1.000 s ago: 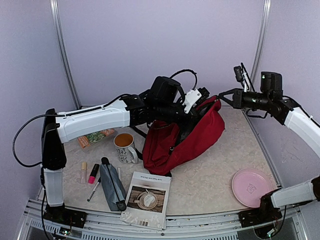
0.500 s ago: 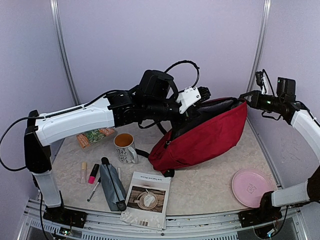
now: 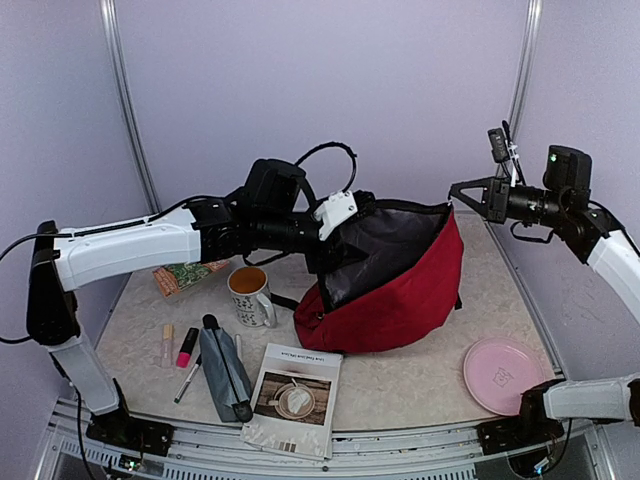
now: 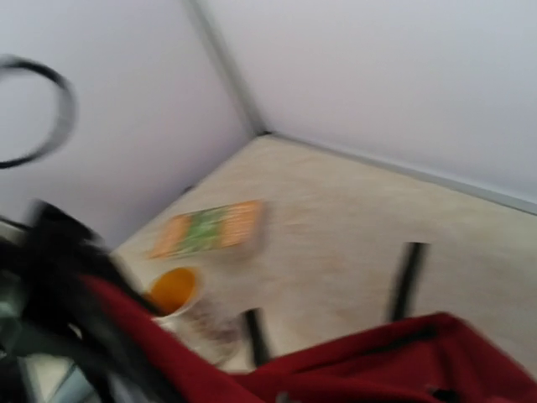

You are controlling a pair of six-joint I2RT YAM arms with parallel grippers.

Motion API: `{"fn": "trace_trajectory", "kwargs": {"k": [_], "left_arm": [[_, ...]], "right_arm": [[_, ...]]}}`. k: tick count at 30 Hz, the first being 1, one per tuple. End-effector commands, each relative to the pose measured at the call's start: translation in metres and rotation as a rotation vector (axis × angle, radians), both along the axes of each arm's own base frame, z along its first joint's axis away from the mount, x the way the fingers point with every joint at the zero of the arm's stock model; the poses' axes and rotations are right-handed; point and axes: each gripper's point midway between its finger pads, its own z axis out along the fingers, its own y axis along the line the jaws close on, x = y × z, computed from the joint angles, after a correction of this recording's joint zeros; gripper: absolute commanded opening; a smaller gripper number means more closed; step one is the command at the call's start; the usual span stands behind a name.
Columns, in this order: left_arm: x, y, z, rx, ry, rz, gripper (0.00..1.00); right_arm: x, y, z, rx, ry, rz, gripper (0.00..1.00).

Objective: Pack the student bag
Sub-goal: Unzip the largest pocket of the student bag, then hold the largest pocket of the student bag.

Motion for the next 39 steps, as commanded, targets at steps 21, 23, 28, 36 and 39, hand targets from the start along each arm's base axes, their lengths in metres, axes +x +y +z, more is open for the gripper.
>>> {"fn": "trace_trajectory", "kwargs": {"k": [21, 23, 28, 36, 39], "left_arm": [[-0.087, -0.008, 0.135, -0.219, -0.019, -0.177, 0.98], [-0.068, -0.006, 0.126, -0.188, -0.015, -0.121, 0.98], [-0.056, -0.020, 0.087, -0.039, 0.085, -0.155, 0.89], [-0.056, -0.037, 0.062, 0.007, 0.207, -0.204, 0.75], [-0.040, -0.038, 0.051, 0.017, 0.248, -0.155, 0.62]], "right_arm": [[-0.071, 0.058, 0.014, 0.017, -0.109, 0.257, 0.00], [-0.072, 0.057, 0.013, 0.012, -0.110, 0.255, 0.00], [-0.068, 0.055, 0.006, -0.020, -0.107, 0.233, 0.00], [-0.063, 0.055, 0.000, -0.036, -0.085, 0.215, 0.00], [-0.063, 0.055, -0.002, -0.041, -0.081, 0.215, 0.00]]}}
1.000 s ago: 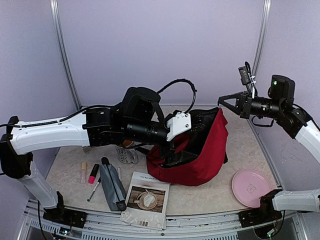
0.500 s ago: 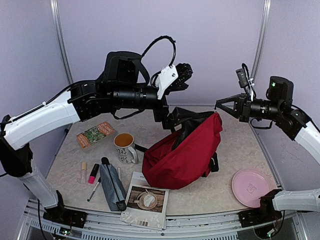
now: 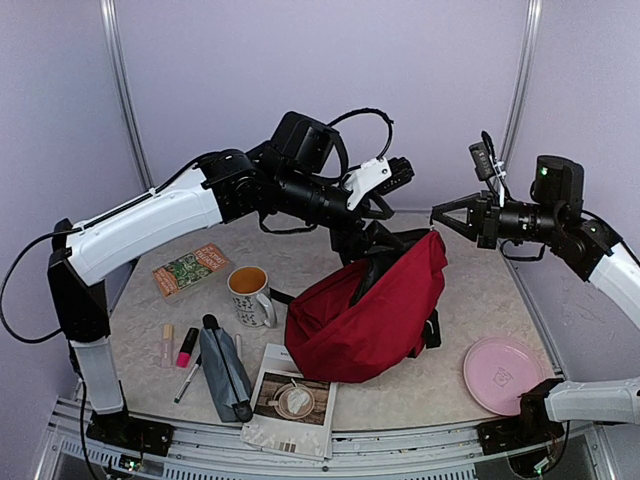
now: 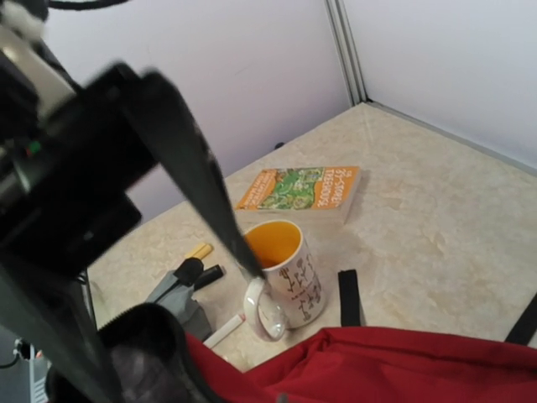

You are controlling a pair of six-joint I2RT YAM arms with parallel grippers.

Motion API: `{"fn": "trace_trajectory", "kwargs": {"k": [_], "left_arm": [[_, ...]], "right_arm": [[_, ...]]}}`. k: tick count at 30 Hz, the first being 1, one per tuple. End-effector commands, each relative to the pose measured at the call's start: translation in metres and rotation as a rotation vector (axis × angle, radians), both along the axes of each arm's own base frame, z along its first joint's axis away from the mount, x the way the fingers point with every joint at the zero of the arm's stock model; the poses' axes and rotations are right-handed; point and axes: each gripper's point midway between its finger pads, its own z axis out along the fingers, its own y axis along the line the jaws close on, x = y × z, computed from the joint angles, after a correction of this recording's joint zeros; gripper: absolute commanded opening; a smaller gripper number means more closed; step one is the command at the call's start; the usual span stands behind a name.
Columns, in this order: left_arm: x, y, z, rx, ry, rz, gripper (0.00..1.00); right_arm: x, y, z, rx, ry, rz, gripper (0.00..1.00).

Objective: Pack the student bag
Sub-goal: Hold the largest pocket of the student bag.

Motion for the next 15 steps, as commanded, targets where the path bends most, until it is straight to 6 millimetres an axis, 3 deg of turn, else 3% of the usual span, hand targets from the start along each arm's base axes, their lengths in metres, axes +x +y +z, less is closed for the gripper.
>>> {"fn": "trace_trajectory", "kwargs": {"k": [1, 3, 5, 7, 11, 13, 14, 15], "left_arm": [[0.011, 0.002, -0.007, 0.018, 0.084, 0.022, 0.53], [0.020, 0.003, -0.011, 0.028, 0.079, 0.053, 0.30], [0.027, 0.004, -0.016, 0.044, 0.057, 0.084, 0.19], [0.029, 0.005, -0.022, 0.061, 0.046, 0.090, 0.19], [0.021, 0.003, -0.041, 0.111, 0.069, 0.062, 0.37], [0.025, 0.004, -0.047, 0.133, 0.051, 0.088, 0.35], [0.029, 0.004, -0.049, 0.147, 0.027, 0.113, 0.25], [0.033, 0.004, -0.048, 0.156, -0.006, 0.146, 0.06]], "right_arm": [[-0.002, 0.002, 0.006, -0.001, -0.037, 0.005, 0.00], [-0.001, 0.002, 0.007, -0.001, -0.035, 0.003, 0.00], [-0.001, 0.002, 0.007, 0.002, -0.033, 0.009, 0.00], [-0.003, 0.003, 0.009, 0.007, -0.037, 0.015, 0.00], [-0.001, 0.001, 0.011, 0.005, -0.044, 0.000, 0.00], [-0.001, 0.002, 0.011, 0.006, -0.044, 0.004, 0.00], [-0.001, 0.002, 0.011, 0.007, -0.041, 0.006, 0.00], [0.000, 0.002, 0.011, 0.007, -0.039, 0.007, 0.00]]}}
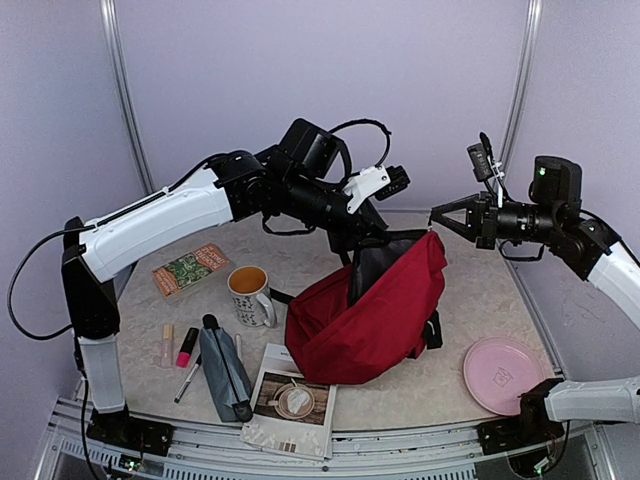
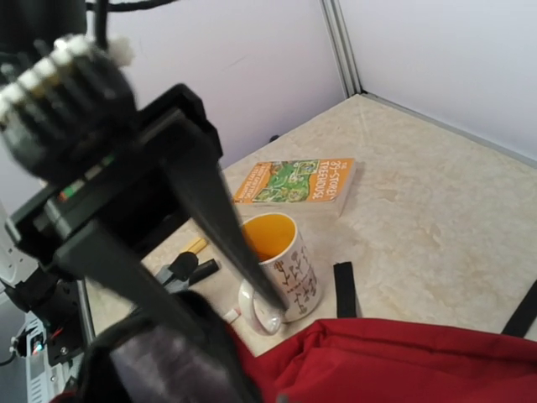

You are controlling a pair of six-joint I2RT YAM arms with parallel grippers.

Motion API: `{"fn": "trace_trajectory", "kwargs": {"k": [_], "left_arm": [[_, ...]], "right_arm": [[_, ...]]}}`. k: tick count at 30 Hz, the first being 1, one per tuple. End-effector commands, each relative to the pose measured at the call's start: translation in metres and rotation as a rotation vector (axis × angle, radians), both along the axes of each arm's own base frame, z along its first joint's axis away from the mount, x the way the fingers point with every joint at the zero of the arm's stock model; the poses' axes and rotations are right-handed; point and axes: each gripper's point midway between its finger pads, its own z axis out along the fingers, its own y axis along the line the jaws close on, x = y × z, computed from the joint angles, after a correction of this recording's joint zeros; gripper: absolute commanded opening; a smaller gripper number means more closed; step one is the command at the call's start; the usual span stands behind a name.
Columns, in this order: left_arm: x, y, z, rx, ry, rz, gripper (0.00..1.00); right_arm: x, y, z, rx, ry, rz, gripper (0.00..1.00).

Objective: Pack the student bag
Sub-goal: Hold the largest pocket of the student bag, then unzip the largest pocket of the student bag.

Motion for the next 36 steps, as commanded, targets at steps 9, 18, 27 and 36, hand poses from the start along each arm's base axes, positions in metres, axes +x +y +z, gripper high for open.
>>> {"fn": "trace_trajectory", "kwargs": {"k": [9, 18, 27, 36], "left_arm": [[-0.021, 0.007, 0.057, -0.127, -0.294, 0.079, 0.00], [-0.072, 0.027, 0.099, -0.188, -0.470, 0.029, 0.00], [-0.110, 0.053, 0.150, -0.359, -0.515, -0.060, 0.00], [-0.108, 0.048, 0.139, -0.344, -0.508, -0.069, 0.00]], "right_arm": [[0.040, -0.022, -0.015, -0.075, 0.040, -0.202, 0.00], [0.088, -0.079, -0.041, -0.031, 0.128, -0.379, 0.00], [0.115, -0.093, -0.091, -0.077, 0.206, -0.425, 0.00], [0.127, -0.090, -0.122, -0.089, 0.260, -0.408, 0.00]]}}
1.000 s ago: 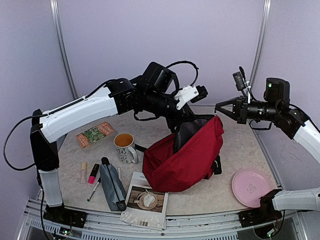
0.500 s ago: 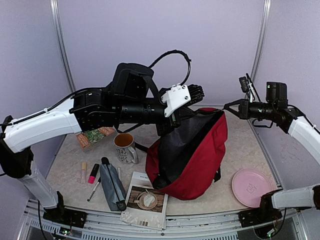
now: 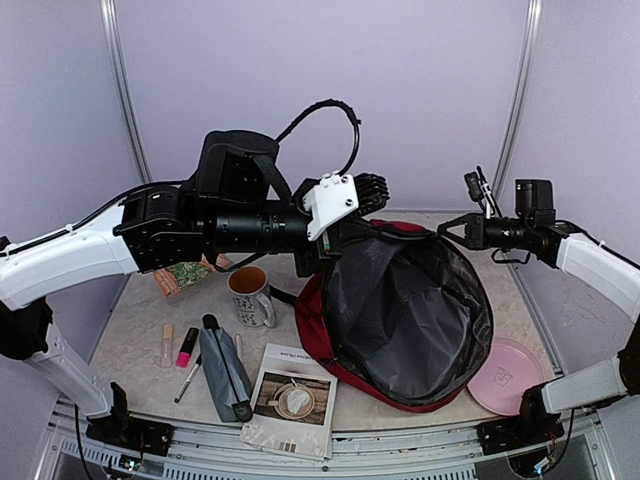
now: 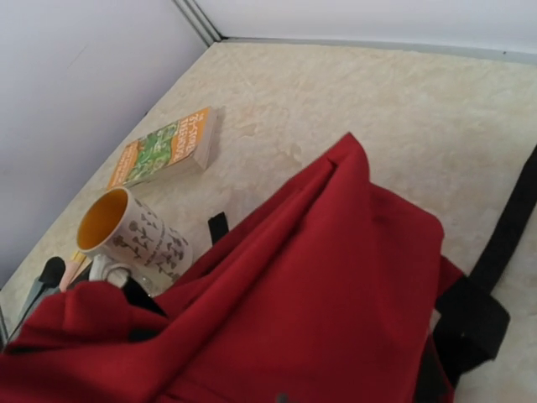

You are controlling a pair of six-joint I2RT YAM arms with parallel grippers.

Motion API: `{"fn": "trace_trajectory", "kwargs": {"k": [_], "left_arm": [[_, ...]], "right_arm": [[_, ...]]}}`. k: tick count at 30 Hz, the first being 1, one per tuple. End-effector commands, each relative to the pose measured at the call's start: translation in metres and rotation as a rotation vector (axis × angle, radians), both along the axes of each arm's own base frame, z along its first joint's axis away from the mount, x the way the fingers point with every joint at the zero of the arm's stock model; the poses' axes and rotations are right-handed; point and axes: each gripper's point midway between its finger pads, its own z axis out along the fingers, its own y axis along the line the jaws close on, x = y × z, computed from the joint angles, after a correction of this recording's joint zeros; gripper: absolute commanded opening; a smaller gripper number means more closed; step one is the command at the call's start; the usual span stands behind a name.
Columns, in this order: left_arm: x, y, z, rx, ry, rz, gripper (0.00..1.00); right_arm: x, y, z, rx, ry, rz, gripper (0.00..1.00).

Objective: Pack the student bag
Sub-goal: Unzip the largest pocket of the student bag, then pass from the left arm to the right

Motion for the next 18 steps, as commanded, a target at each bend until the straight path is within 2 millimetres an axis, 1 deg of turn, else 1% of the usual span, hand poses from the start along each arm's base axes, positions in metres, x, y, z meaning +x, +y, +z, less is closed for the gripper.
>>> {"fn": "trace_trajectory", "kwargs": {"k": [1, 4, 5, 6, 7, 8, 9, 10, 11, 12, 14, 16, 18], "left_arm": [[-0.015, 0.006, 0.061, -0.181, -0.060, -0.064, 0.00], [0.007, 0.004, 0.052, -0.186, -0.016, -0.016, 0.00], [0.017, 0.002, 0.045, -0.183, -0.005, 0.007, 0.00], [0.024, -0.001, 0.040, -0.181, 0.008, 0.024, 0.00], [0.030, -0.004, 0.036, -0.186, 0.021, 0.039, 0.00], [0.036, -0.007, 0.032, -0.190, 0.036, 0.052, 0.00], [0.041, -0.011, 0.030, -0.206, 0.057, 0.070, 0.00], [0.049, -0.014, 0.027, -0.219, 0.083, 0.091, 0.00], [0.054, -0.019, 0.025, -0.233, 0.114, 0.100, 0.00], [0.056, -0.023, 0.024, -0.243, 0.136, 0.096, 0.00], [0.056, -0.034, 0.020, -0.247, 0.154, 0.068, 0.00], [0.054, -0.042, 0.015, -0.239, 0.160, 0.043, 0.00], [0.053, -0.046, 0.013, -0.231, 0.157, 0.030, 0.00]], "right_arm": [[0.030, -0.027, -0.021, -0.077, 0.004, -0.149, 0.00], [0.029, -0.027, -0.013, -0.078, 0.004, -0.150, 0.00], [0.027, -0.027, -0.007, -0.079, 0.000, -0.149, 0.12], [0.024, -0.027, -0.001, -0.082, -0.004, -0.150, 0.28], [0.021, -0.027, 0.008, -0.087, -0.016, -0.152, 0.41], [0.016, -0.026, 0.015, -0.090, -0.023, -0.152, 0.58], [0.010, -0.025, 0.022, -0.093, -0.029, -0.149, 0.77], [0.002, -0.023, 0.027, -0.094, -0.034, -0.143, 0.89], [-0.006, -0.021, 0.027, -0.097, -0.022, -0.140, 0.93], [-0.015, -0.018, 0.026, -0.099, -0.015, -0.130, 0.95], [-0.035, -0.004, 0.018, -0.117, 0.004, -0.076, 0.98], [-0.059, 0.016, 0.017, -0.157, -0.012, 0.015, 0.97], [-0.087, 0.041, 0.027, -0.184, -0.085, 0.127, 0.97]]}}
